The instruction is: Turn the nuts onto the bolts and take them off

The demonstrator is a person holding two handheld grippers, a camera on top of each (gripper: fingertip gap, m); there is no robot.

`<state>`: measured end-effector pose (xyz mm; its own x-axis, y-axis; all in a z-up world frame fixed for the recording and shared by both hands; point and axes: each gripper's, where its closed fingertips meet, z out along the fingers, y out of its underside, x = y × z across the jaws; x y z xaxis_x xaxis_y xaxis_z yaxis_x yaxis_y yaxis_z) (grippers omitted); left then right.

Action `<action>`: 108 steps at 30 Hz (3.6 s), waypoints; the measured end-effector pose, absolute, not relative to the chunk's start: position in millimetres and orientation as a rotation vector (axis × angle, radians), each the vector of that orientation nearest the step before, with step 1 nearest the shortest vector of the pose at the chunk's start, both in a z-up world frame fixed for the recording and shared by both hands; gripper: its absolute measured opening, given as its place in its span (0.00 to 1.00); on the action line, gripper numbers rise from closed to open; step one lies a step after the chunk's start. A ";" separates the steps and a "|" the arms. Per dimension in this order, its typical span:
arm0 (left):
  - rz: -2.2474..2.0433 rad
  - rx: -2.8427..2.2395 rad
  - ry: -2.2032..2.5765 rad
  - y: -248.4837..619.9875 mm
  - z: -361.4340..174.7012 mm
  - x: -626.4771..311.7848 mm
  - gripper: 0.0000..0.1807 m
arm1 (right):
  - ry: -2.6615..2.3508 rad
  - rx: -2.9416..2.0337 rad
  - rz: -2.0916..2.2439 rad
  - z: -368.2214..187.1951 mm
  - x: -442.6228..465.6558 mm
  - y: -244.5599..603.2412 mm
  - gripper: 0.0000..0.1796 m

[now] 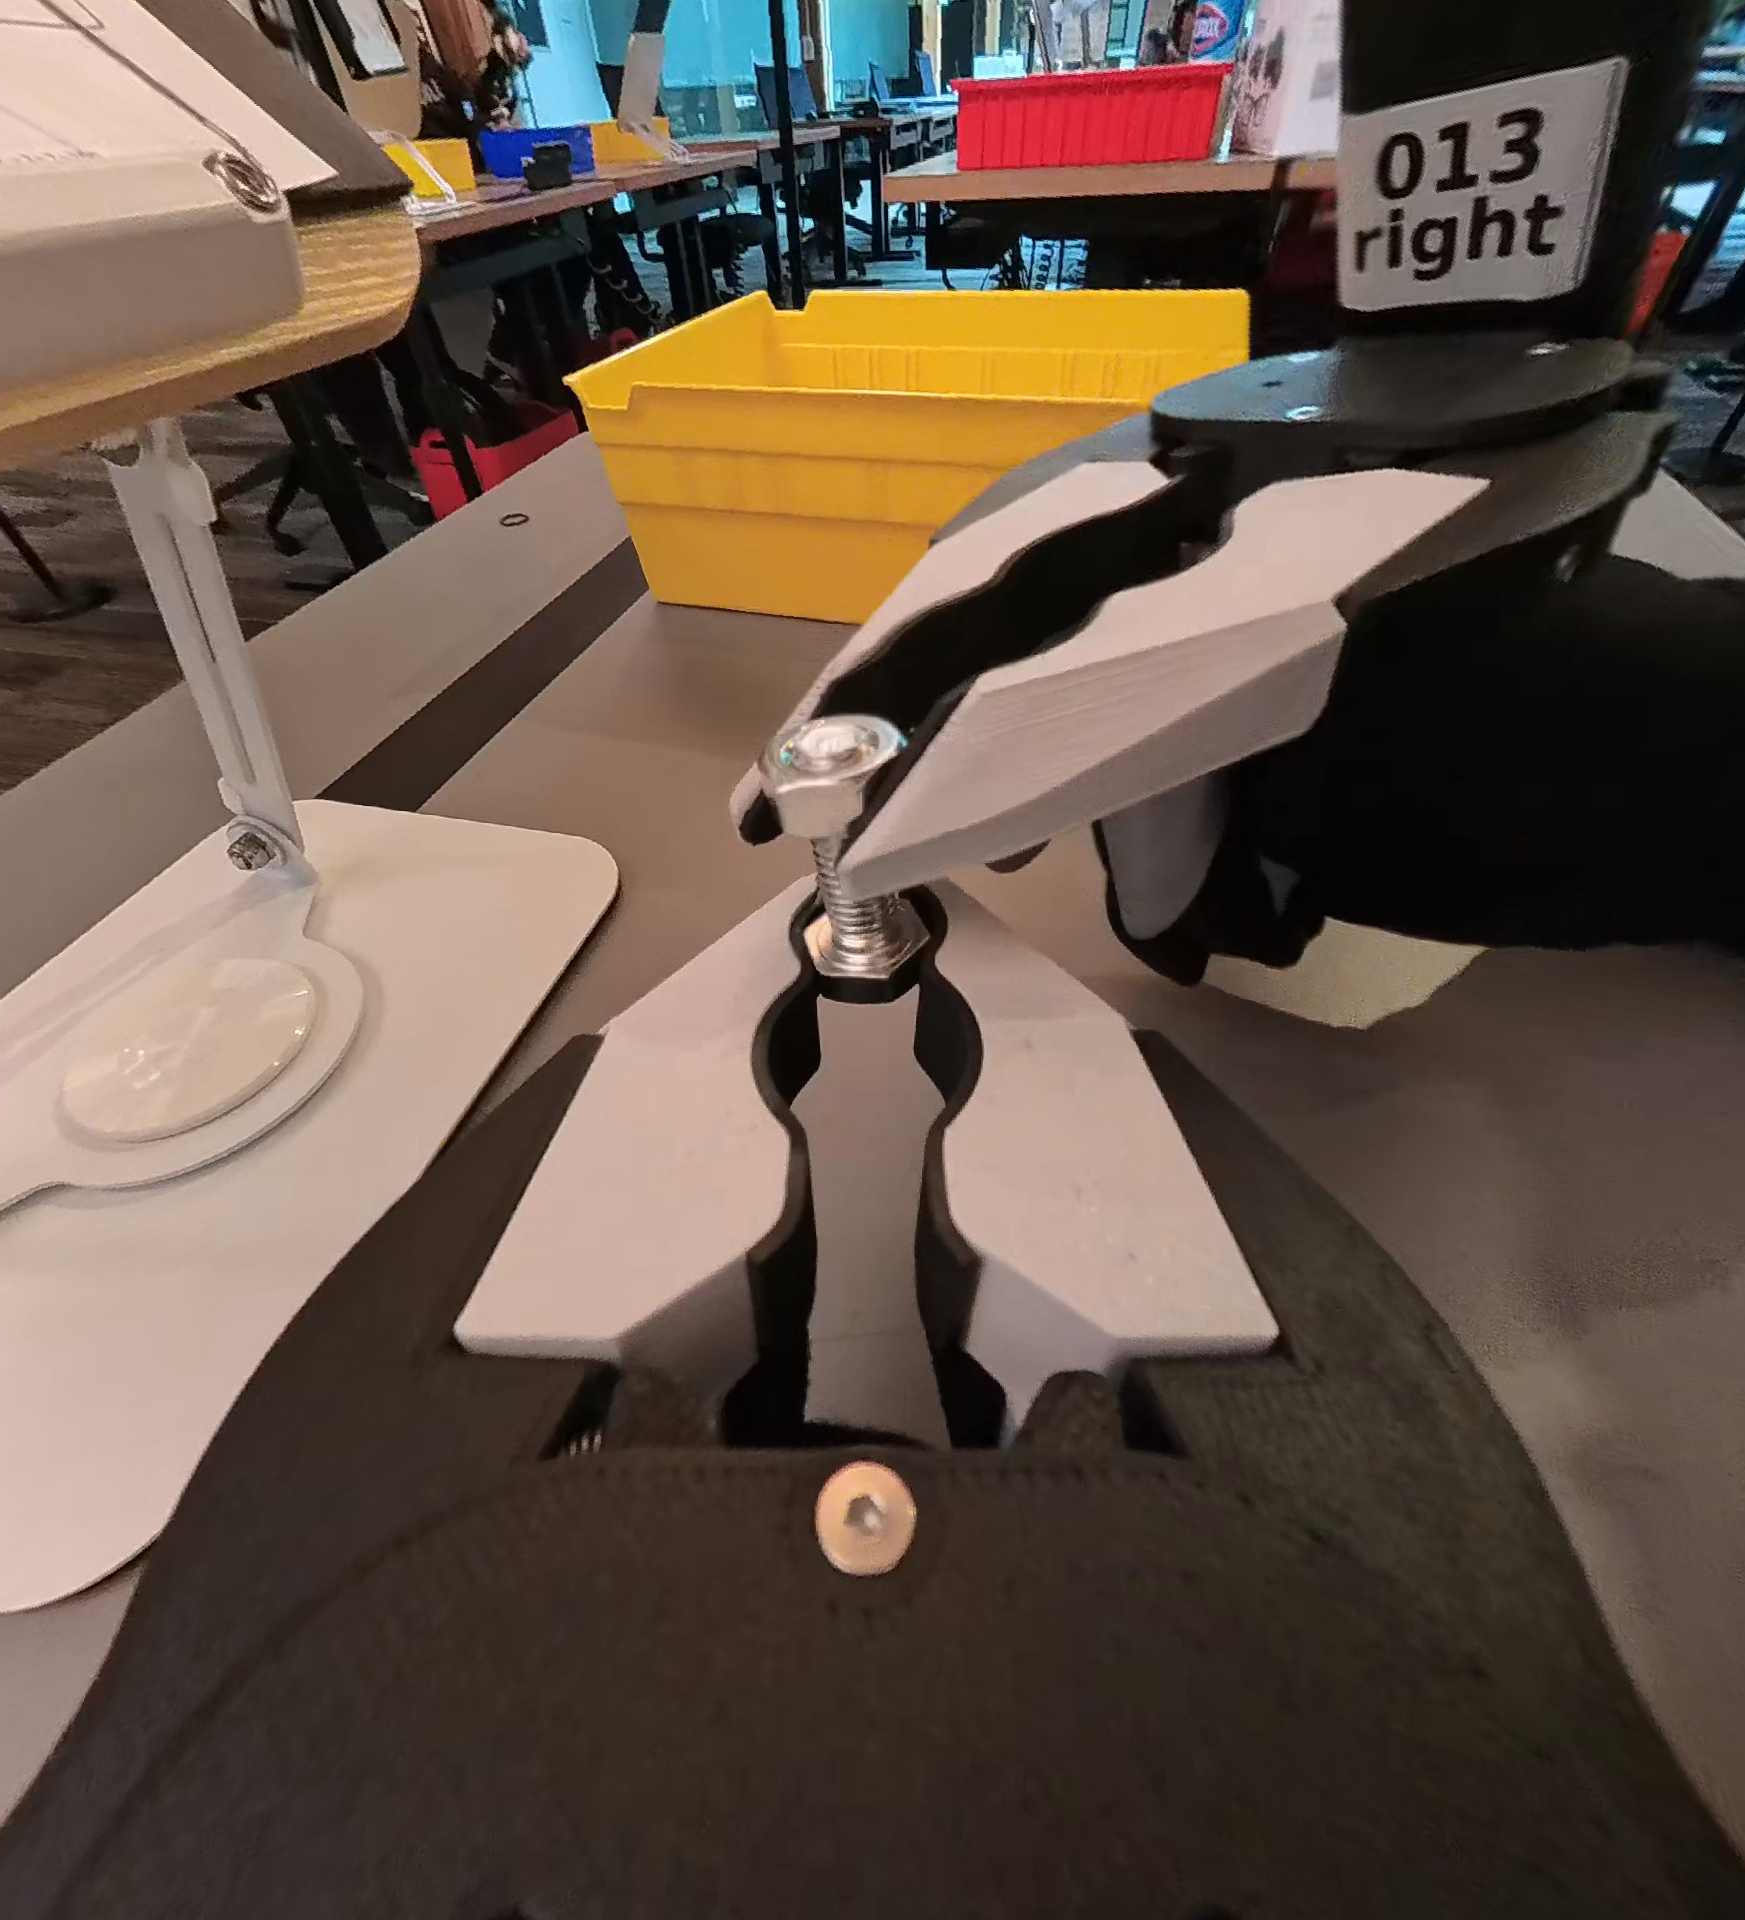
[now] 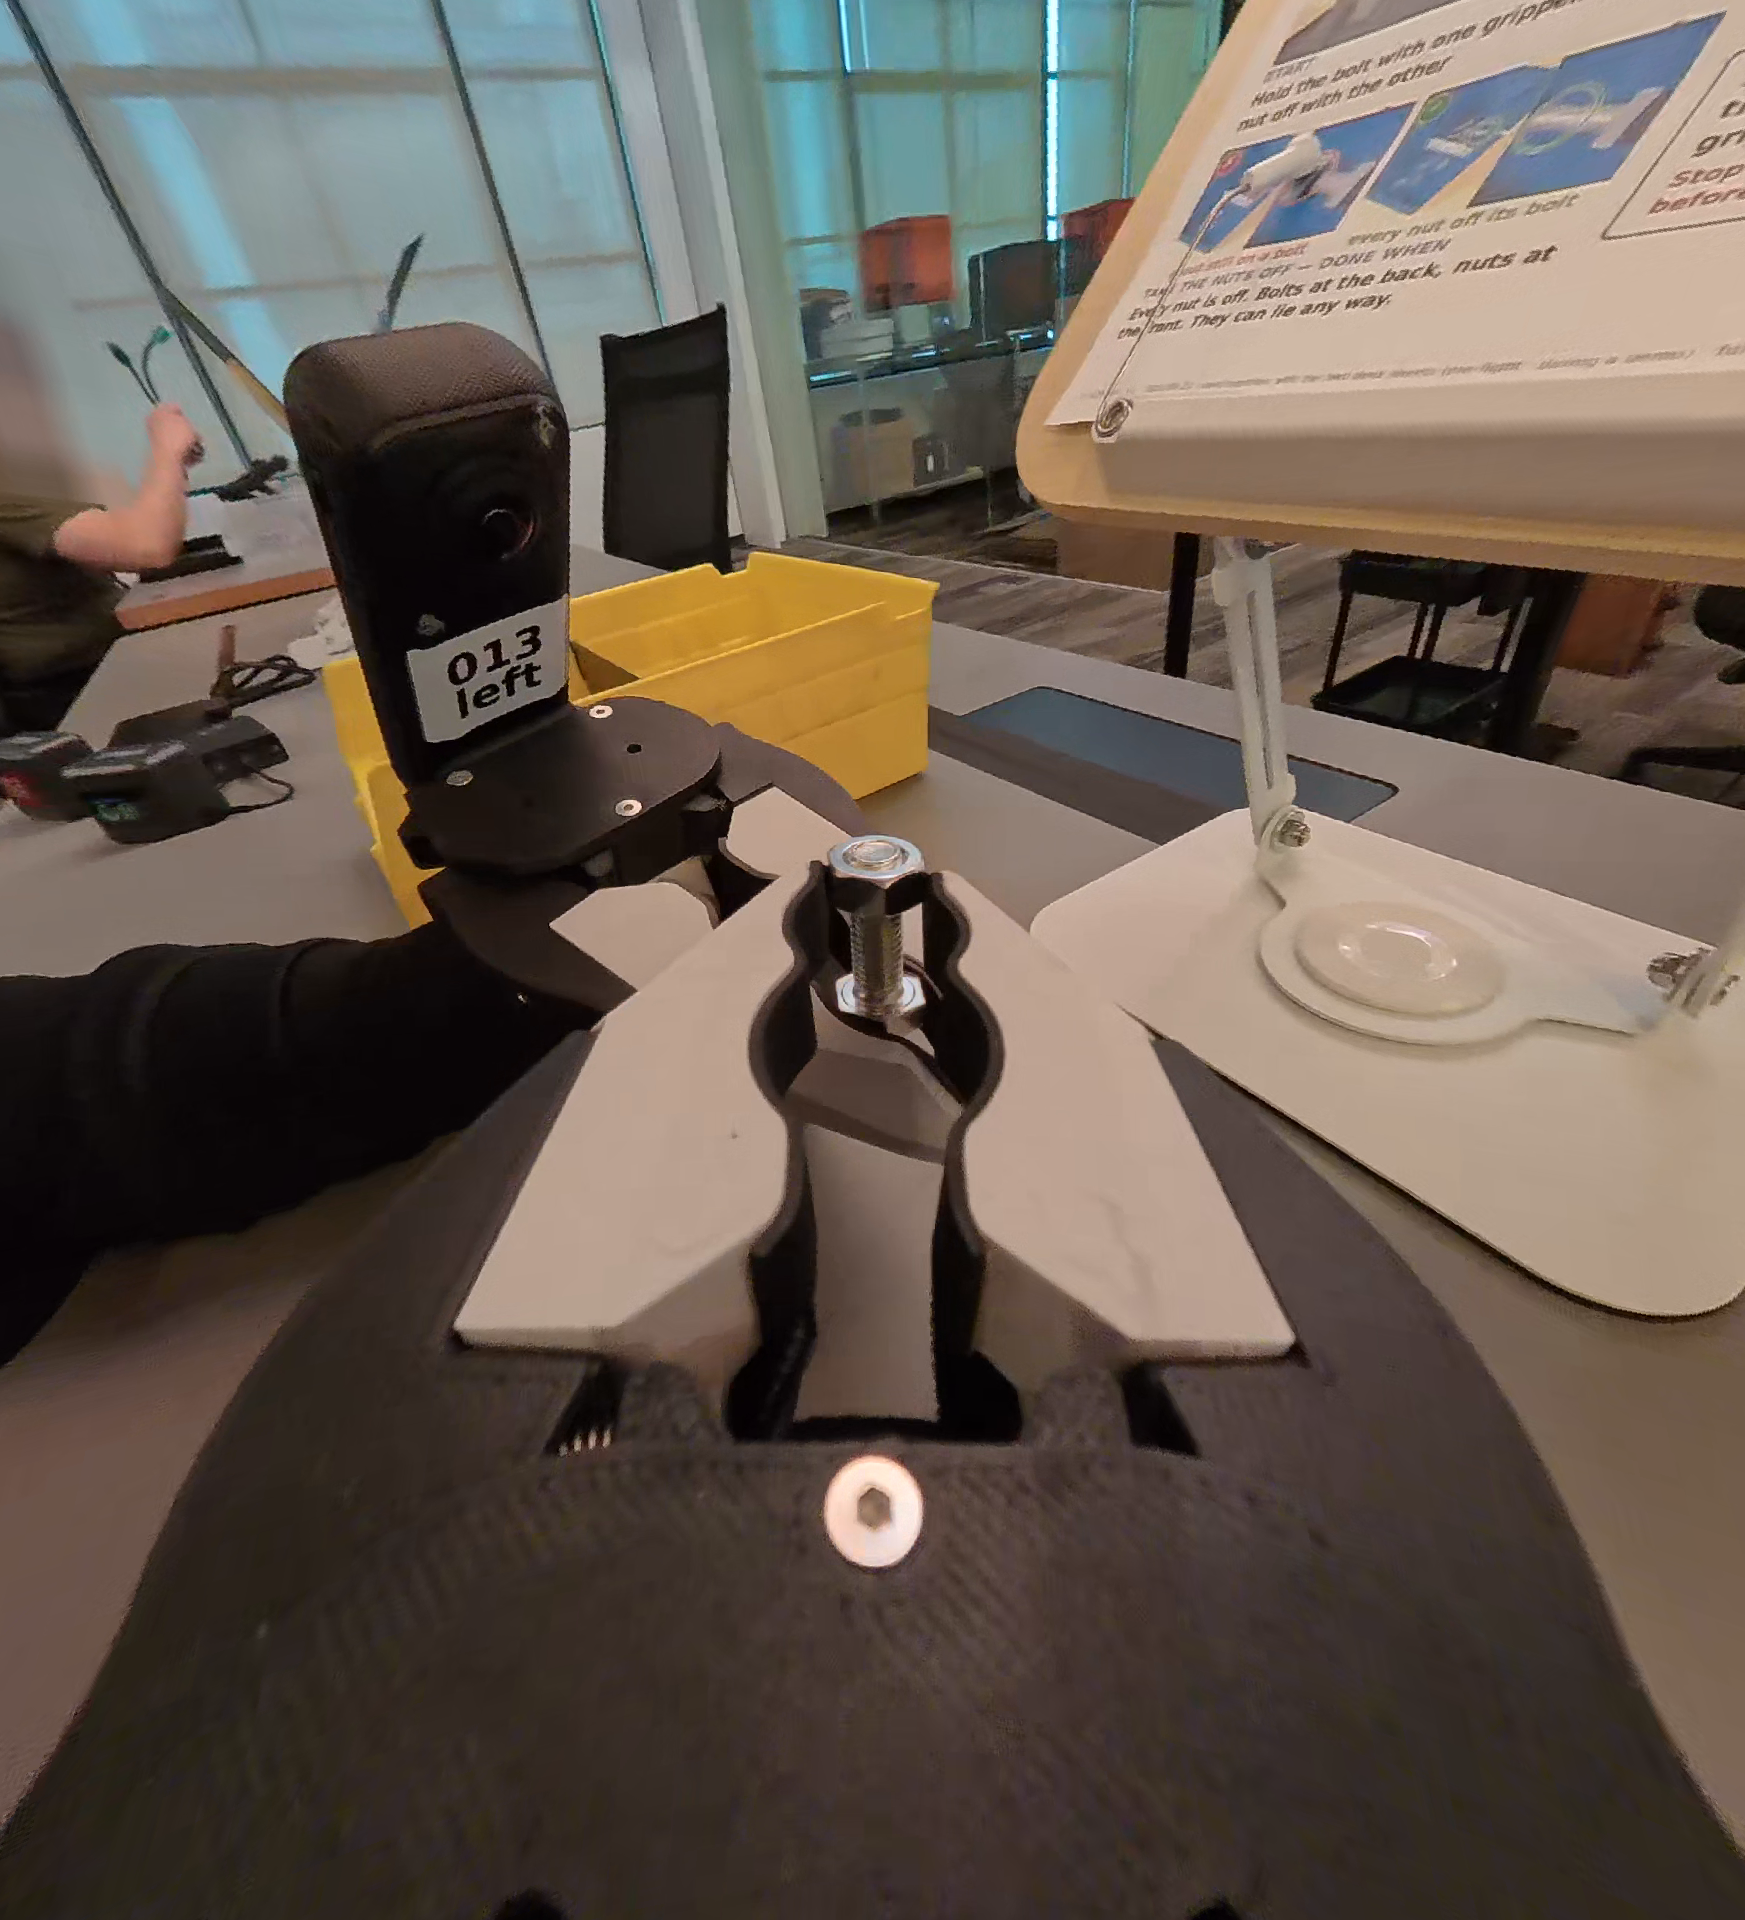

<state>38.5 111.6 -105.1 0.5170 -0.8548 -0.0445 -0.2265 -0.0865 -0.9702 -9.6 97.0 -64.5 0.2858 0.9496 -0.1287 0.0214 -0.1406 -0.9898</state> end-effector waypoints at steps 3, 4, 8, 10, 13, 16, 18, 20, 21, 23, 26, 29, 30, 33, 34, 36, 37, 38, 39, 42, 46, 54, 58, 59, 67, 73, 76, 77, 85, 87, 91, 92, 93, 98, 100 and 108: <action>-0.678 -1.616 0.945 112.5 -106.9 37.6 0.06 | -0.964 -1.485 1.066 -65.7 -10.8 97.6 0.09; -0.685 -1.611 0.940 112.5 -105.6 37.3 0.06 | -0.978 -1.486 1.078 -64.8 -10.9 96.8 0.10; -0.687 -1.602 0.942 111.4 -103.0 38.2 0.06 | -1.057 -1.449 1.099 -61.0 -9.1 95.8 0.24; -0.689 -1.601 0.942 111.3 -102.9 38.4 0.06 | -1.123 -1.423 1.147 -59.5 -9.1 96.1 0.26; -0.691 -1.598 0.942 110.8 -102.0 38.5 0.06 | -1.270 -1.350 1.250 -57.5 -10.2 93.1 0.23; -0.692 -1.599 0.945 110.5 -102.3 38.8 0.06 | -1.420 -1.296 1.334 -61.1 -10.9 92.8 0.21; -0.695 -1.599 0.946 110.2 -102.4 39.0 0.06 | -1.498 -1.252 1.411 -61.5 -10.1 91.1 0.19; -0.695 -1.599 0.947 110.1 -102.5 39.1 0.06 | -1.539 -1.199 1.472 -57.5 -9.3 90.9 0.17; -0.697 -1.599 0.947 110.1 -102.6 39.0 0.06 | -1.567 -1.169 1.506 -55.5 -8.3 88.6 0.14; -0.697 -1.600 0.948 110.2 -103.1 38.9 0.06 | -1.630 -1.153 1.533 -57.7 -7.7 87.0 0.09; -0.696 -1.605 0.948 110.6 -104.4 38.7 0.06 | -1.666 -1.147 1.550 -59.1 -8.5 86.7 0.09; -0.695 -1.603 0.942 111.1 -103.3 37.5 0.06 | -1.644 -1.153 1.535 -58.4 -9.5 87.4 0.09; -0.693 -1.604 0.942 111.4 -103.4 37.2 0.06 | -1.628 -1.161 1.529 -58.7 -9.7 87.8 0.09; -0.691 -1.609 0.944 111.5 -104.7 37.5 0.06 | -1.559 -1.199 1.498 -59.8 -10.2 89.0 0.09; -0.688 -1.611 0.945 111.7 -105.3 37.5 0.06 | -1.531 -1.216 1.479 -60.2 -10.3 89.7 0.09; -0.689 -1.611 0.942 112.0 -105.2 37.3 0.06 | -1.470 -1.249 1.433 -59.9 -10.4 90.9 0.09; -0.688 -1.611 0.941 112.2 -104.9 37.2 0.06 | -1.440 -1.266 1.405 -59.8 -10.5 91.2 0.09; -0.688 -1.610 0.943 112.0 -104.9 37.3 0.06 | -1.408 -1.283 1.375 -59.9 -10.5 91.7 0.09; -0.688 -1.611 0.942 112.0 -105.1 37.4 0.06 | -1.376 -1.300 1.344 -60.0 -10.4 92.3 0.09; -0.690 -1.610 0.935 112.6 -104.1 37.3 0.06 | -1.256 -1.348 1.249 -58.9 -10.0 95.8 0.10; -0.683 -1.613 0.930 113.8 -104.4 35.1 0.06 | -1.050 -1.402 1.144 -59.0 -12.2 98.0 0.10; -0.679 -1.621 0.937 114.0 -107.3 36.0 0.06 | -0.941 -1.449 1.070 -61.0 -12.4 100.3 0.10; -0.680 -1.616 0.941 113.3 -106.4 36.1 0.06 | -0.956 -1.443 1.115 -59.8 -10.1 99.2 0.11; -0.681 -1.613 0.942 112.8 -105.9 36.9 0.06 | -0.955 -1.444 1.122 -58.8 -9.0 100.3 0.18; -0.689 -1.612 0.945 112.0 -105.9 37.9 0.06 | -1.215 -1.378 1.286 -55.3 -13.3 91.8 0.27; -0.694 -1.612 0.952 111.2 -106.3 38.8 0.06 | -1.513 -1.258 1.441 -58.3 -7.5 87.0 0.21; -0.694 -1.613 0.955 110.9 -106.9 39.0 0.06 | -1.607 -1.213 1.513 -60.0 -6.5 85.1 0.14; -0.694 -1.613 0.956 110.8 -107.0 39.2 0.06 | -1.631 -1.200 1.522 -60.2 -6.7 84.3 0.11; -0.689 -1.615 0.945 112.3 -106.4 36.9 0.06 | -1.554 -1.247 1.474 -61.0 -10.9 89.6 0.09; -0.684 -1.617 0.952 112.0 -107.4 37.7 0.06 | -1.496 -1.264 1.419 -61.6 -11.2 90.0 0.09; -0.681 -1.617 0.936 113.9 -106.0 36.0 0.06 | -1.329 -1.334 1.295 -60.0 -13.3 94.4 0.09; -0.680 -1.615 0.933 114.1 -105.4 35.3 0.06 | -1.279 -1.350 1.262 -59.5 -13.4 95.9 0.09; -0.677 -1.617 0.928 114.8 -105.2 34.6 0.06 | -1.226 -1.366 1.229 -59.3 -13.0 97.6 0.08; -0.672 -1.622 0.925 115.8 -105.9 34.4 0.06 | -0.955 -1.414 1.113 -59.7 -10.5 102.1 0.09; -0.648 -1.635 0.952 114.9 -111.8 35.0 0.06 | -0.929 -1.438 1.073 -63.7 -14.0 100.6 0.09; -0.664 -1.617 0.929 115.4 -105.3 33.7 0.06 | -0.966 -1.432 1.080 -56.4 -10.7 103.4 0.22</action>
<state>33.7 115.4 -105.3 0.5348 -0.8437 -0.0473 -0.2279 -0.0901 -0.9695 -10.7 103.4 -56.4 0.2662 0.9568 -0.1167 0.0095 -0.1236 -0.9923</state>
